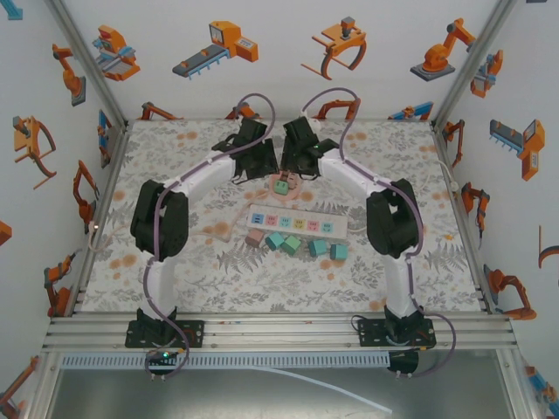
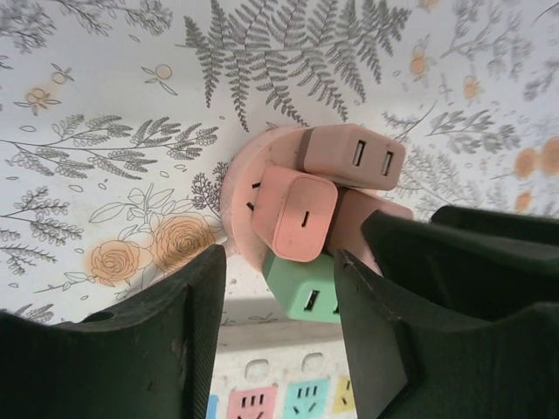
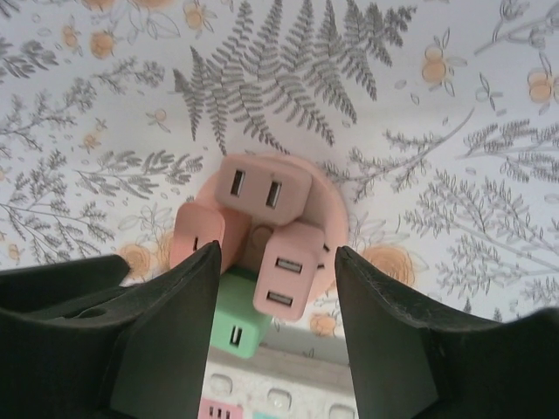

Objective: Pull the plug off the socket

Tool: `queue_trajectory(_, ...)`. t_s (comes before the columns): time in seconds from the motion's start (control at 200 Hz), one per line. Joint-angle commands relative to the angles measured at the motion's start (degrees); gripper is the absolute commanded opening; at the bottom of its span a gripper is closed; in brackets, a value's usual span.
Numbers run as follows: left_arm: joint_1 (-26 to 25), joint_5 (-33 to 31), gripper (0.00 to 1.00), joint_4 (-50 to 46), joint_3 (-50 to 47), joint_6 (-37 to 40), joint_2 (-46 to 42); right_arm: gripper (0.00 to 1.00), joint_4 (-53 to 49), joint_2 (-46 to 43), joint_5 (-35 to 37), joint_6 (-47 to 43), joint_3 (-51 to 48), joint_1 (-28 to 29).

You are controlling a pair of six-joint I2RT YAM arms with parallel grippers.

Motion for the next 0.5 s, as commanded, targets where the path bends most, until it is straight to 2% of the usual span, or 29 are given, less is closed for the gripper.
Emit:
queue_trajectory(0.0, 1.0, 1.7, 0.54, 2.7, -1.7, -1.3, -3.4, 0.53, -6.0, -0.5, 2.5, 3.5, 1.3, 0.2)
queue_trajectory(0.17, 2.7, 6.6, 0.52, 1.1, 2.8, 2.5, 1.8, 0.53, -8.1, 2.6, 0.6, 5.9, 4.4, 0.3)
queue_trajectory(0.305, 3.0, 6.3, 0.47, -0.6, 4.6, 4.9, 5.4, 0.48, -11.0, 5.3, 1.5, 6.3, 8.0, 0.6)
queue_trajectory(0.496, 3.2, 10.7, 0.39, -0.5, 4.3, 5.3, 7.6, 0.4, -15.2, 9.1, 2.6, 6.7, 13.3, 1.5)
